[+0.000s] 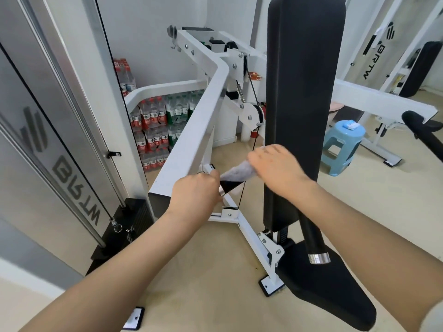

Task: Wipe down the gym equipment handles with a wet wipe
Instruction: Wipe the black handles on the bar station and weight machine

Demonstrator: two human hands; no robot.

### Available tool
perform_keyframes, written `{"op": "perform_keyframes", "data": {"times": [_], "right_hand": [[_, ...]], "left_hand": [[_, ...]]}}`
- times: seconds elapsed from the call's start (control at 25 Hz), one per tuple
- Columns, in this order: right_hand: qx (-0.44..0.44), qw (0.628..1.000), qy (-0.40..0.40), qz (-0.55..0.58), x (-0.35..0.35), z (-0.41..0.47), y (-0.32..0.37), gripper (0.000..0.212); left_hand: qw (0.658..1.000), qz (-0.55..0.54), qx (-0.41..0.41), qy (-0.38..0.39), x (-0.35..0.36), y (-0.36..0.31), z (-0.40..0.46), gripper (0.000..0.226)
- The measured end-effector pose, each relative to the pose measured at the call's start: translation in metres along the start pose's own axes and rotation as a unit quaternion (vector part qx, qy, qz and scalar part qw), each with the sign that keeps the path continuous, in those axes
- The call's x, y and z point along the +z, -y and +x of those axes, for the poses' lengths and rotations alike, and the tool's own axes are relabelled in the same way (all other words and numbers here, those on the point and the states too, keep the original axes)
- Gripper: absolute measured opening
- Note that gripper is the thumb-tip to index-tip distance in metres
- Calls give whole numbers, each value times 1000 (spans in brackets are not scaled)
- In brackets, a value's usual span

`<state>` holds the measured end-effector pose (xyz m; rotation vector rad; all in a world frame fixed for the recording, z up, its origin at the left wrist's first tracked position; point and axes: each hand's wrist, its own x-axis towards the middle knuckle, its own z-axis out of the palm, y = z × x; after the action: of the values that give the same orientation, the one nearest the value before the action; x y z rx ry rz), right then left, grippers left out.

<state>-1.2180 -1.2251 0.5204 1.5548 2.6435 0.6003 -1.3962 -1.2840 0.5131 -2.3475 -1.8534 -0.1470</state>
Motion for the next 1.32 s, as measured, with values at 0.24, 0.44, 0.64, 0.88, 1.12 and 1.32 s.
{"op": "perform_keyframes", "data": {"times": [0.24, 0.44, 0.64, 0.88, 1.12, 1.32], "right_hand": [[28, 998, 55, 19, -4, -29, -1, 85], [-132, 977, 17, 168, -11, -23, 11, 62], [-49, 990, -11, 133, 1, -9, -22, 40], [34, 942, 62, 327, -7, -18, -41, 42], [319, 477, 77, 815, 13, -92, -40, 34], [276, 420, 153, 851, 17, -107, -48, 38]], "left_hand": [[989, -141, -36, -10, -2, -8, 3, 42], [980, -186, -1, -70, 1, -16, 5, 32], [975, -196, -45, -95, 1, -16, 2, 48], [980, -156, 48, -112, 6, -36, 8, 44], [949, -287, 129, -13, 16, -84, -2, 51], [932, -340, 123, 41, 25, -113, -5, 48]]}}
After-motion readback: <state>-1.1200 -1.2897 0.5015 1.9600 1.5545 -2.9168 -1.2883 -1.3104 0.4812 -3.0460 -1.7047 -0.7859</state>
